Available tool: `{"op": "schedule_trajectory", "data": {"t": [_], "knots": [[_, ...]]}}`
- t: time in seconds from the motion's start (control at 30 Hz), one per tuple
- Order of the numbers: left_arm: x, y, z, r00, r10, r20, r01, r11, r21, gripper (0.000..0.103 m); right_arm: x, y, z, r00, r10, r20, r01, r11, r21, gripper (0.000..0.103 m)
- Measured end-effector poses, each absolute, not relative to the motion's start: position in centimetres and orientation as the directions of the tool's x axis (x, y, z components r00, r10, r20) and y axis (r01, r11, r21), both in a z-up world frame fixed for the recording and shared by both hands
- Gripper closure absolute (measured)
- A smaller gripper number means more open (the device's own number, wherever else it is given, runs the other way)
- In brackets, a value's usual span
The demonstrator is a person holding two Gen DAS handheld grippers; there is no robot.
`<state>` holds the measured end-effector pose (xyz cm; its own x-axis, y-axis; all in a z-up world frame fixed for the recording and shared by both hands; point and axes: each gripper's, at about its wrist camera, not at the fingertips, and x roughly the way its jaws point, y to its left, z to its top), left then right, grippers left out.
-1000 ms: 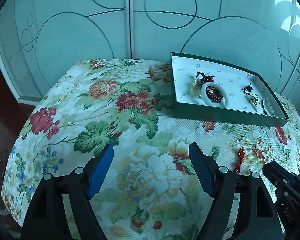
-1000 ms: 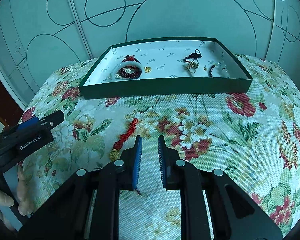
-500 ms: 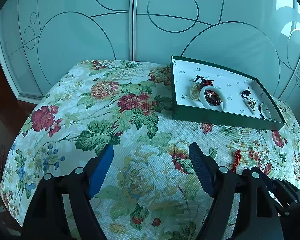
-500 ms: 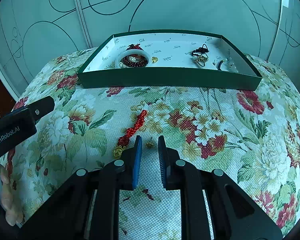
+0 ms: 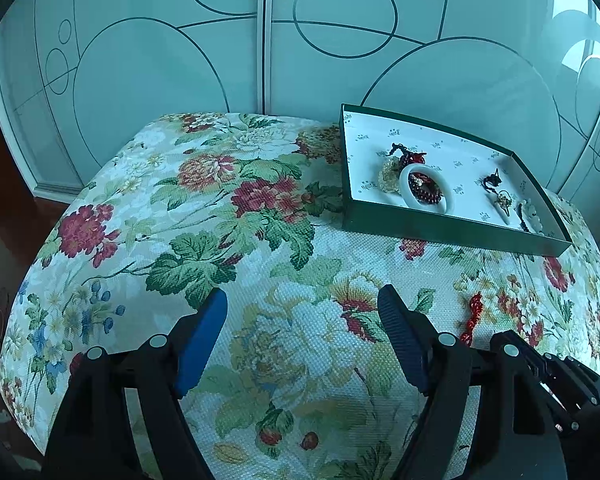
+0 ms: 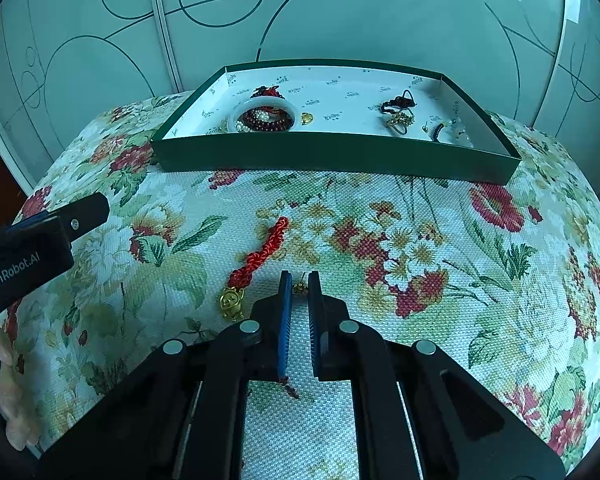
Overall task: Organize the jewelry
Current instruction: 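Move the left tool over the red bead string with gold charm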
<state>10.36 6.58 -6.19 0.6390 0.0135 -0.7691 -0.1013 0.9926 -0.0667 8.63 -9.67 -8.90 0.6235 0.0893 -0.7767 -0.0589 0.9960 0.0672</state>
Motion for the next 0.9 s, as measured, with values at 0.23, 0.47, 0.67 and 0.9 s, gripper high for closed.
{"op": "schedule_trajectory", "data": {"t": [0.23, 0.47, 0.67, 0.9], "knots": [[10.1, 5.9, -6.3, 0.633, -0.006, -0.774, -0.08, 0.994, -0.073, 0.027, 8.4, -11.7, -7.8, 0.649, 0.065, -0.758, -0.028, 0.998, 0.062, 0.095], [9.5, 3.8, -6.2, 0.622, -0.064, -0.781, -0.016, 0.995, -0.094, 0.027, 8.5, -16.0, -7.2, 0.66, 0.037, -0.751, 0.047, 0.995, 0.09, 0.095], [9.3, 0.8, -6.0, 0.61, -0.107, -0.785, 0.052, 0.994, -0.095, 0.027, 8.3, -19.5, -7.2, 0.666, 0.027, -0.746, 0.107, 0.986, 0.13, 0.095], [9.9, -2.6, -6.6, 0.598, -0.119, -0.792, 0.12, 0.991, -0.058, 0.027, 8.1, -22.1, -7.0, 0.676, 0.027, -0.737, 0.135, 0.978, 0.159, 0.095]]}}
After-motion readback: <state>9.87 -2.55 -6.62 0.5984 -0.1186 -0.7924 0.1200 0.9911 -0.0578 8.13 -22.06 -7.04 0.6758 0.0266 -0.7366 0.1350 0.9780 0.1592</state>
